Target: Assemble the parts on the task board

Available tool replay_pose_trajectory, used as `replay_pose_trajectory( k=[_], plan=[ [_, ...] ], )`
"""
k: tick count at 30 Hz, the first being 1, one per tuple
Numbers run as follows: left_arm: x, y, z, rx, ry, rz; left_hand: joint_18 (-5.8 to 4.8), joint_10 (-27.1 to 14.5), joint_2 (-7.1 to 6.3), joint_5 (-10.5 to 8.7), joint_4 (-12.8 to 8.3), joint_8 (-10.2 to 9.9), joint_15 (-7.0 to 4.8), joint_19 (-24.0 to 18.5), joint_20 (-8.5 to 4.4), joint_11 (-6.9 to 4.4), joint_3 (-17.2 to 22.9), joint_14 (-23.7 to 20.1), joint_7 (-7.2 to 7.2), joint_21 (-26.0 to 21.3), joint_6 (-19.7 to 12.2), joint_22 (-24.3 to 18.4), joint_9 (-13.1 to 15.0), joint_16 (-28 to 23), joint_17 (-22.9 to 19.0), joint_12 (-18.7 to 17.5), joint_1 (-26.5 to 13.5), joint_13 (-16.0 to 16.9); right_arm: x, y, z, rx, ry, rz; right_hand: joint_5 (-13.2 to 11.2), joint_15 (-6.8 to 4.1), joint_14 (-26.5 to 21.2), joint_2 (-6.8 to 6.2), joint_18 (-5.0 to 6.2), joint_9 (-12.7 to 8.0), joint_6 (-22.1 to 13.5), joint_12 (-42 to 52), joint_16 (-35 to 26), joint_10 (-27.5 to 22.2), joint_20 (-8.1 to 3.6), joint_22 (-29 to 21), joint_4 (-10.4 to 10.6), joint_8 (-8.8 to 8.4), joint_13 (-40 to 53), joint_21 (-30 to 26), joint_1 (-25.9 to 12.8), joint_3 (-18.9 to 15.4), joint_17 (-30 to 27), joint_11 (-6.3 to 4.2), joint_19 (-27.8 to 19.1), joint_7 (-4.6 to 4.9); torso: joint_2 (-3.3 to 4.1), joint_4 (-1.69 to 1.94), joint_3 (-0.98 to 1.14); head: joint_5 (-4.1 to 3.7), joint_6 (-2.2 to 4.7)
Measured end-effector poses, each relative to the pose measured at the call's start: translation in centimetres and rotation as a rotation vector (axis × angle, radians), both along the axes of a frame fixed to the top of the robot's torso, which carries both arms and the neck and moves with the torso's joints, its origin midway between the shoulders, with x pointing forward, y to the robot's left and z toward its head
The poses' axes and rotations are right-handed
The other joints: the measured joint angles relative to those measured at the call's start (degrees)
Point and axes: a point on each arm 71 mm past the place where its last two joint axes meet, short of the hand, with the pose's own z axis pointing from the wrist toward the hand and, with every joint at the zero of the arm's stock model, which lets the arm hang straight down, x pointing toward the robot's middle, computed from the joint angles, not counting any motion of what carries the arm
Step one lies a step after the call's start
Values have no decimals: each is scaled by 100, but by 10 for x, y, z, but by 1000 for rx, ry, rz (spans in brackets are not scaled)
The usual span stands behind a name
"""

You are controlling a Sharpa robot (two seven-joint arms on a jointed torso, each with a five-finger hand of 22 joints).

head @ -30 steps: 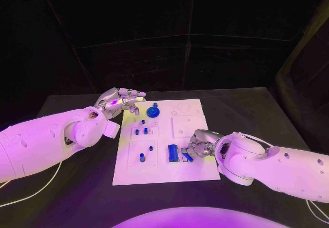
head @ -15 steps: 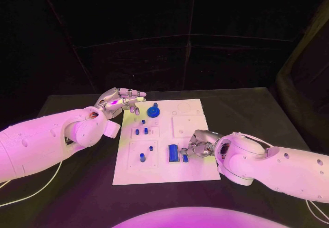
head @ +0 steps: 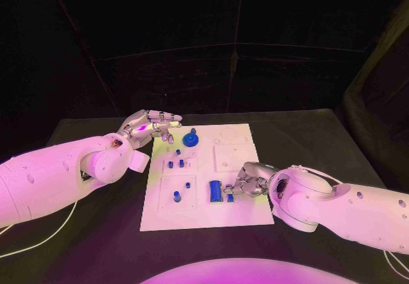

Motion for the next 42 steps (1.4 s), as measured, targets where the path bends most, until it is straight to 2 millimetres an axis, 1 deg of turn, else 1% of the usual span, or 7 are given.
replay_pose_trajectory(
  k=[2,6,10,16,21,34,42],
  plan=[
    [0,0,0,0,1,0,0,0,0,0,0,0,0,0,0,0,0,0,0,0,0,0,0,0,0,0,0,0,-2,-3,1,3,-3,2,-145,0,0,-50,-1,3,0,-49,-35,0,0,0,-9,0,-16,-17,-49,-61,0,0,0,0,1,-2,2,-5,4],
    [0,0,0,1,2,0,0,0,0,0,0,0,0,0,0,0,0,0,0,0,0,1,0,0,0,0,0,0,-4,-10,3,10,-5,10,-234,0,0,-68,-1,5,0,-134,-84,-2,5,0,-32,-23,-55,-59,-59,-84,-24,2,-39,0,1,-2,1,-14,5],
    [0,0,0,2,3,0,0,0,0,0,0,0,0,0,0,0,0,0,0,-21,0,1,0,0,0,0,0,0,-6,-15,4,19,2,27,-316,0,0,-195,0,5,-21,-213,-122,-32,20,0,-137,-29,-82,-91,81,-72,-74,32,-63,21,1,-2,1,-22,-1],
    [0,0,-1,3,5,0,0,0,0,0,0,0,0,0,0,0,0,0,0,-21,0,1,0,0,0,0,0,0,-8,-19,4,28,21,53,-329,0,0,-169,-1,11,-42,-243,-151,-74,20,0,-201,-50,-97,-92,225,-41,-96,30,-103,42,1,-2,-2,-41,-4],
    [0,0,-1,4,6,-1,0,0,0,0,0,0,0,0,0,0,0,0,0,-21,0,1,0,0,1,0,0,0,-8,-19,3,31,33,67,-329,0,0,-101,-1,18,-42,-243,-151,-74,20,0,-223,-50,-79,-92,293,-18,-93,30,-103,42,2,0,-4,-51,-3],
    [0,0,-1,4,8,-1,0,-21,0,0,15,0,20,0,0,-21,-15,-20,0,-21,0,-5,0,0,-6,0,0,0,-1,-9,-4,21,48,88,-277,0,0,45,-1,30,-42,-243,-151,-74,20,0,-309,-50,-53,-92,438,68,-81,30,-103,42,3,14,-10,-35,-21],
    [0,0,-1,5,9,-1,-1,-21,0,0,15,0,20,0,0,-21,-15,-20,0,-21,0,-5,0,0,-6,0,0,0,3,-8,-6,5,44,77,-198,0,0,50,-1,35,-42,-243,-151,-74,20,0,-324,-49,-38,-92,444,83,-68,30,-103,41,2,12,-9,-31,-22]
  ],
)
